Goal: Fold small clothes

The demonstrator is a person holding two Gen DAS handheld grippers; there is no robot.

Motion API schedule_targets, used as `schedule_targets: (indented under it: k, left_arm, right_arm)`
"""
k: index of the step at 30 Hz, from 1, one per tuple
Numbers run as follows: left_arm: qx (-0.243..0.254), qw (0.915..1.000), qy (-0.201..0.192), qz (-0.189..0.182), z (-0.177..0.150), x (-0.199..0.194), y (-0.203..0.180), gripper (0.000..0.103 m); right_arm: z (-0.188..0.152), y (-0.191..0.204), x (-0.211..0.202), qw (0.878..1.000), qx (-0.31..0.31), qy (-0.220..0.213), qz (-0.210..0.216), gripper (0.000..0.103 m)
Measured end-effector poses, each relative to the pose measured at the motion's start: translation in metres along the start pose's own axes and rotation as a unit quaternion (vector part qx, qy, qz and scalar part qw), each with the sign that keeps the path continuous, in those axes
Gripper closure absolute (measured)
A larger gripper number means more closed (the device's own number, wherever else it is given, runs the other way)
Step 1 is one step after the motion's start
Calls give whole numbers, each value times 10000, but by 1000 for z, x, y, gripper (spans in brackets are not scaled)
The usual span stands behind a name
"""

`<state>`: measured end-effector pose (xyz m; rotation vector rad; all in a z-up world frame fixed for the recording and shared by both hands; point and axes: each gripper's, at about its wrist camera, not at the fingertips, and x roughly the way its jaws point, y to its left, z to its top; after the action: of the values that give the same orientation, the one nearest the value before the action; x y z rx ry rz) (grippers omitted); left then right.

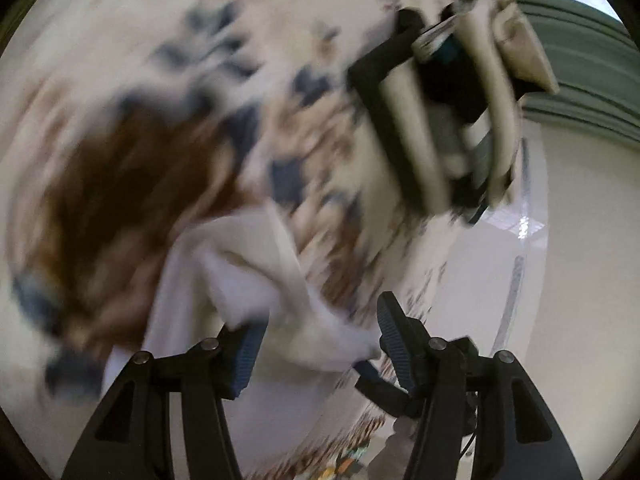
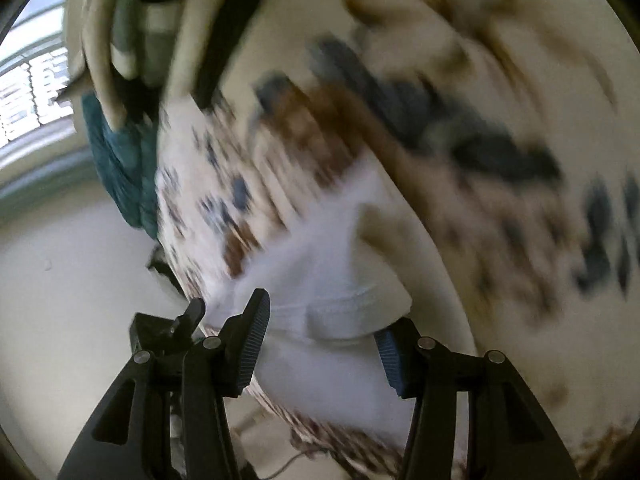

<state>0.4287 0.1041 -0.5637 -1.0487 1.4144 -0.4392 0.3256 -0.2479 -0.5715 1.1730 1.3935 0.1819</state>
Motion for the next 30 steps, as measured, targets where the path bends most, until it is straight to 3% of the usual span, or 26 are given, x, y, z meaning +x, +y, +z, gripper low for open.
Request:
schedule_targets:
  k: [5,7,9,12,14,15,16,17,19,20,24,28,29,30]
  left_arm:
    - [371,9985,-365,139,34,-7,-23,50]
    - [706,9952,-460,494,35,-17,-26,50]
    - [1084,9879,-415,1026,28,-19,-23,50]
    - [1165,9805,-64,1582,18,-8,3,50]
    - [1075,9805,129,1638,14,3,22,52]
    - [1037,9806,175,1656,13,9,29,59]
    - [1059,9822,120,1548,13,9,31,71]
    - [1141,9829,69,1443,12,10,31,99]
    - [1311,9801,-16,1487,11,9,27,100]
    - [1368,9801,-99,1437,9,6,25,100]
    - [1313,9802,-149,1477,14,0,28,101]
    - [1044,9842,32,1426,23,5,37,100]
    - [927,9873,94,1290,25,3,39,98]
    - [856,9891,112,1194,26,1,38,90]
  right_arm:
    - [35,37,-15,9981,-261,-555,100,49]
    - [37,44,-27,9965,-468,-688,-75,49]
    - [35,44,-34,9936,-672,-731,-545,49]
    - [28,23,-35,9899,-712,-575,-1086,49]
    - [28,2,-28,9891,-561,-460,-1284,49]
    - [30,-9,-21,9892,-456,-367,-1346,49]
    - [31,-17,-16,9901,-363,-290,-1323,49]
    - [33,-26,-11,9925,-237,-218,-1183,49]
    - [38,-32,-7,9957,-91,-238,-889,70]
    - [39,-30,-7,9958,-143,-273,-866,92]
    - [39,-6,-7,9908,-630,-525,-1078,99]
    - [45,3,6,9852,-732,-447,-1484,99]
    - [46,4,10,9833,-788,-400,-1592,99]
    - [49,6,13,9811,-852,-285,-1712,98]
